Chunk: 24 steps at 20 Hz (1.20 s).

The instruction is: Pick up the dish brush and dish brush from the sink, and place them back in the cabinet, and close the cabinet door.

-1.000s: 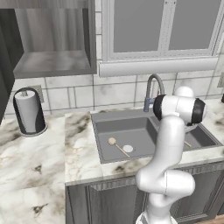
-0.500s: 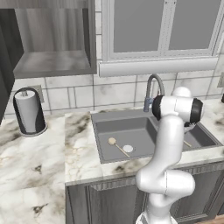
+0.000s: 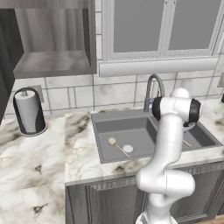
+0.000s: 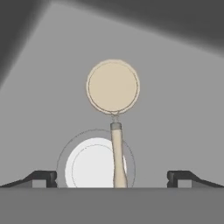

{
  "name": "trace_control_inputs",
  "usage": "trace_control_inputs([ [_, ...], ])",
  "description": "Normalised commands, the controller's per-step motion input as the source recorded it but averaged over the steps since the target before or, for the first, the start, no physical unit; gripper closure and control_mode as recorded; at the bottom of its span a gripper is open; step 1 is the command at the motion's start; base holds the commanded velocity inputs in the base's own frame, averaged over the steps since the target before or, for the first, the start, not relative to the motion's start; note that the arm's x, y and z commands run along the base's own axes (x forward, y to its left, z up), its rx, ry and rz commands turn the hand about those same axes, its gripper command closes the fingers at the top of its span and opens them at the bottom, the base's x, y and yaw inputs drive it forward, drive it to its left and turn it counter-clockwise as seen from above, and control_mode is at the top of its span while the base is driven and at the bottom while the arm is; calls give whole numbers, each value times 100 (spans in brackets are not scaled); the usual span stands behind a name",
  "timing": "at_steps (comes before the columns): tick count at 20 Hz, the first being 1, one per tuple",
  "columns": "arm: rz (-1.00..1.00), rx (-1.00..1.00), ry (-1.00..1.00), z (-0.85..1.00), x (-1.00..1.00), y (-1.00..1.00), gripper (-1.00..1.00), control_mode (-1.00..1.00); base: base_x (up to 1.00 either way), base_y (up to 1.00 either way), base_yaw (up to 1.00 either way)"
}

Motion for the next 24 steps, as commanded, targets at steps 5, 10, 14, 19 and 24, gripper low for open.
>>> trace_control_inputs([
  [5,3,0,-2,-15,2,-33,-100,-100,0,0,0],
  [10,1,0,-1,-26,0,-9,-100,-100,0,0,0],
  [14,0,0,0,-21,0,0,-100,-100,0,0,0],
  [19,0,0,2,-23,0,2,-100,-100,0,0,0],
  [24,0,0,0,-25,0,0,-100,-100,0,0,0],
])
